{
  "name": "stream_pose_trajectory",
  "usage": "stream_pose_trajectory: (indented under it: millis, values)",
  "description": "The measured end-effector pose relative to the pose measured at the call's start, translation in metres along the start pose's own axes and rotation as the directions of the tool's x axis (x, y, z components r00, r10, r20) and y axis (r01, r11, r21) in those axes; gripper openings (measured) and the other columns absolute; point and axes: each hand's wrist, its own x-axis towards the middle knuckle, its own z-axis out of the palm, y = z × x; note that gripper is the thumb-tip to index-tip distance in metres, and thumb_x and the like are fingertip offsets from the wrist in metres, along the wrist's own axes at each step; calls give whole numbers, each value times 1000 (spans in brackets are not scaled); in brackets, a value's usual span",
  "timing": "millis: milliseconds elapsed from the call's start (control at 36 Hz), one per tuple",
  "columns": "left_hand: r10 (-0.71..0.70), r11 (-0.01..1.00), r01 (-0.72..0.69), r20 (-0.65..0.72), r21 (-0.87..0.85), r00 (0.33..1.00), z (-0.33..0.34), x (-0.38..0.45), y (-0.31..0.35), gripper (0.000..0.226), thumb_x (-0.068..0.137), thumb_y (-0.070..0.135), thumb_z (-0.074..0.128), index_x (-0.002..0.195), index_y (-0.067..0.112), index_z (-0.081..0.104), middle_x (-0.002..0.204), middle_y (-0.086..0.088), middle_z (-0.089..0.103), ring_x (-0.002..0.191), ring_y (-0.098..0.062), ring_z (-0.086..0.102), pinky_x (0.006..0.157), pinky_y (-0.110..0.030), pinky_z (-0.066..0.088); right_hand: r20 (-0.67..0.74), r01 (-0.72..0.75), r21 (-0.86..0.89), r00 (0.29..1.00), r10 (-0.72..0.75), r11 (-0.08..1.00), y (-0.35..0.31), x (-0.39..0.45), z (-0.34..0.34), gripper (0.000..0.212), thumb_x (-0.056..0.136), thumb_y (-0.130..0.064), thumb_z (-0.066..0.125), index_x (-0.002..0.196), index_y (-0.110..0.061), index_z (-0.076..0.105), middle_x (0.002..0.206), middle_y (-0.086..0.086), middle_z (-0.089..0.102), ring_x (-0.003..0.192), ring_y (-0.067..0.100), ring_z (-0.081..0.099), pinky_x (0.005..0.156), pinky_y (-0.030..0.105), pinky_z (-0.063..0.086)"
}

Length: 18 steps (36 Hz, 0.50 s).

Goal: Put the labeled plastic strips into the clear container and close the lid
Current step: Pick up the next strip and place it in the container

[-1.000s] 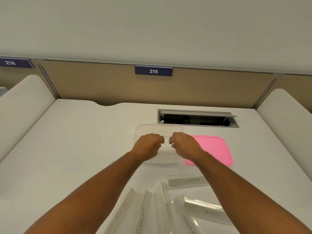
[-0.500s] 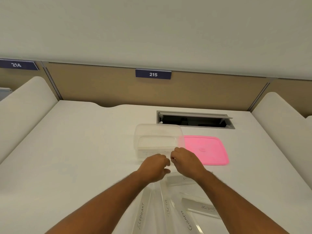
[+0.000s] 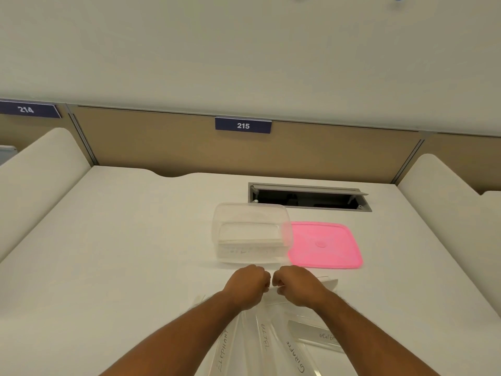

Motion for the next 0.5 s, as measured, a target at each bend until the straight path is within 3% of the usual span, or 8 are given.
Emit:
stream_pose_trajectory:
  millis: [167, 389, 500]
  values:
    - [-11, 1000, 10, -22, -19, 1000, -1, -1, 4, 15, 90, 2, 54, 91, 13, 64, 93, -6, 65, 85, -22, 57, 68, -30, 43, 19, -24, 18, 1000, 24, 1000, -2, -1, 2, 19, 90, -18, 67, 108, -24, 72, 105, -1, 72, 90, 19, 66, 81, 33, 53]
    - [-38, 999, 38, 4, -32, 999, 1, -2, 3, 16, 97, 17, 54, 102, 13, 68, 97, -6, 68, 88, -24, 60, 76, -37, 52, 36, -9, 2, 999, 9, 1000, -6, -4, 7, 25, 88, -11, 62, 106, -23, 74, 101, 0, 74, 84, 19, 66, 70, 27, 47]
    - [-55, 997, 55, -1, -60, 998, 0, -3, 0, 19, 99, 24, 55, 108, 14, 68, 103, -5, 68, 94, -23, 61, 77, -33, 50, 48, -7, -5, 999, 8, 1000, -5, -5, 6, 27, 88, -9, 61, 106, -24, 74, 101, -2, 74, 85, 18, 66, 78, 31, 54]
